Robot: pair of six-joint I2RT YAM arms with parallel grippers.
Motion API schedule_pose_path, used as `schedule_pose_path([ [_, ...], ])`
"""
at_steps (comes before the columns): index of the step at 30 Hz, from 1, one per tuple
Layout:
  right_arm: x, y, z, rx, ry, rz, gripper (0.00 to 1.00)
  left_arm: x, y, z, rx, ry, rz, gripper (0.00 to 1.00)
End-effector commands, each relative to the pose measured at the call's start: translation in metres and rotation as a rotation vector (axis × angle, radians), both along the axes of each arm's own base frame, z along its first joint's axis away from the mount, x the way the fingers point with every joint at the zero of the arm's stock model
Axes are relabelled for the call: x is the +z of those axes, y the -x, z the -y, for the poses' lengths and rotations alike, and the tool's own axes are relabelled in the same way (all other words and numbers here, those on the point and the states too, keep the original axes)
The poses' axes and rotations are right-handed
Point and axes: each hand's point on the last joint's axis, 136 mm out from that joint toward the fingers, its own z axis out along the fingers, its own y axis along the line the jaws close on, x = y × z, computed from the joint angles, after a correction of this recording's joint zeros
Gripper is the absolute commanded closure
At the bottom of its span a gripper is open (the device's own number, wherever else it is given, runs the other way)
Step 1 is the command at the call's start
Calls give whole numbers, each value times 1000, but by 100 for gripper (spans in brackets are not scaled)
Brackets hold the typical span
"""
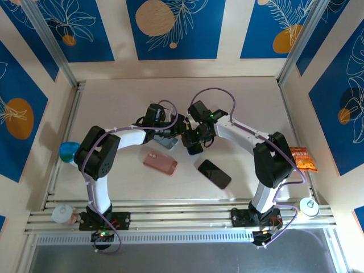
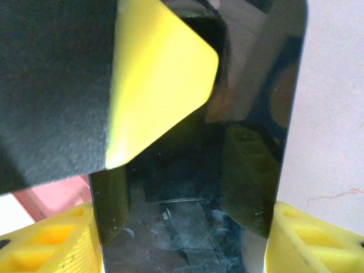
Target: Put the phone into the phone case
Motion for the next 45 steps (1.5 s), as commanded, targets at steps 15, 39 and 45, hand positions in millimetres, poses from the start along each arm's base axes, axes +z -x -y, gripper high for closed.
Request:
schedule_pose_path([
  [15,52,-8,11,-226,-531,-28,30,88,-28,-8,154,51,259,100],
  [39,91,-55,21,-380,-1153,-28,21,166,-40,-27,578,273,335,100],
  [45,91,-61,25,-387,-1179,-20,50,163,-38,-24,563,269,311,100],
])
